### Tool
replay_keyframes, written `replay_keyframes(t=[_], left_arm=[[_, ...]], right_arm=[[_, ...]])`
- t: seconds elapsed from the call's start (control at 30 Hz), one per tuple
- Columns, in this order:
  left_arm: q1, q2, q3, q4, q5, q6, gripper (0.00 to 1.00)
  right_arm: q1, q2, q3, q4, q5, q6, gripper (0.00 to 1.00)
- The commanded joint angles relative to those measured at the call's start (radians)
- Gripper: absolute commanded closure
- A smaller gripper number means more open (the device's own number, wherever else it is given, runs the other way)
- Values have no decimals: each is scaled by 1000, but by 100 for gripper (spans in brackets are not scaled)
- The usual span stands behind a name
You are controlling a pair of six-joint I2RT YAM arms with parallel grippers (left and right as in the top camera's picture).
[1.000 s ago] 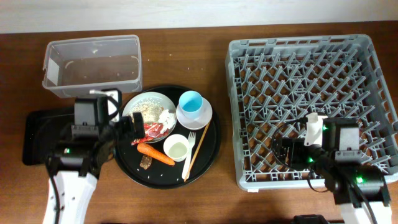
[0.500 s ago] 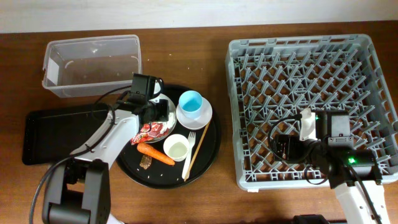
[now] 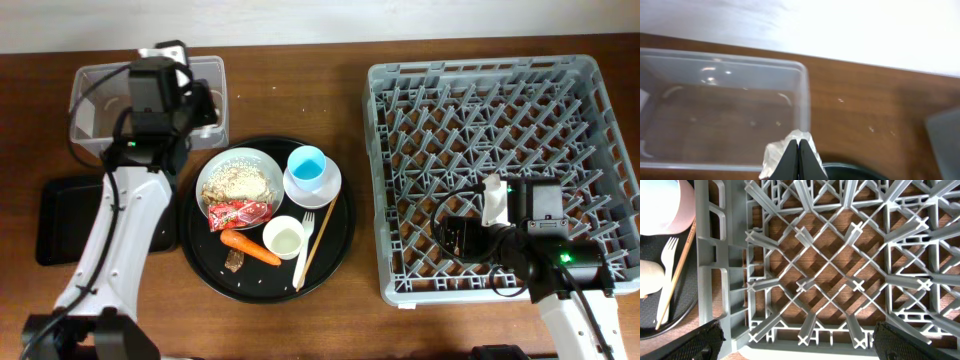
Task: Sort waste into correct bins and load items into the dishwasher rack
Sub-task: 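Reach the left gripper to the red wrapper on the plate and grasp it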
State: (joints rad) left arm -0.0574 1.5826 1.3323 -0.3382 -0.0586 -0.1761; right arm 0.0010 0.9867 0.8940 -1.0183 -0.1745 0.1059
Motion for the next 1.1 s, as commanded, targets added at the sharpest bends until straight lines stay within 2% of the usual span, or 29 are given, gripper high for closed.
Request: replay_keyframes(t=[0.0,0.07,0.1,0.17,0.23,0.3,0.37,0.4,0.47,0.53,0.67,0.7,0.9,0.97,1.07], left_arm=[[64,90,-2,106,-76,12,94],[76,156,-2,175,-81,12,86],[79,196,-2,217,-80,12,68],[78,241,-2,243,-76,12,61],[77,233,-2,182,19,12,61],[77,211,-2,71,93,13,65],[77,143,-2,-212,223,12,67],[77,114,-2,-406,287,12,67],[77,112,-8,-635,287,8,67],[77,115,-68,-734,269,5,61],[78,115,-204,-654,233,5,55],[78,115,-229,-616,234,5,48],[78,119,-281,-468,185,5,46],[78,119,-293,-435,221,5,48],[78,119,-303,-422,239,5,67]], right_arm=[[5,-2,17,0,2,8,1],[5,-2,17,-14,2,8,1],[5,-2,17,-27,2,8,1],[5,-2,17,-45,2,7,1],[5,-2,17,-44,2,7,1],[5,-2,17,-43,2,7,1],[5,-2,17,-44,2,7,1],[5,-2,17,-44,2,7,1],[5,-2,17,-44,2,7,1],[5,-2,17,-44,2,7,1],[5,-2,17,-45,2,7,1],[5,-2,17,-45,2,7,1],[5,-2,17,-45,2,7,1],[5,-2,17,-45,2,7,1],[5,-2,17,-45,2,7,1]])
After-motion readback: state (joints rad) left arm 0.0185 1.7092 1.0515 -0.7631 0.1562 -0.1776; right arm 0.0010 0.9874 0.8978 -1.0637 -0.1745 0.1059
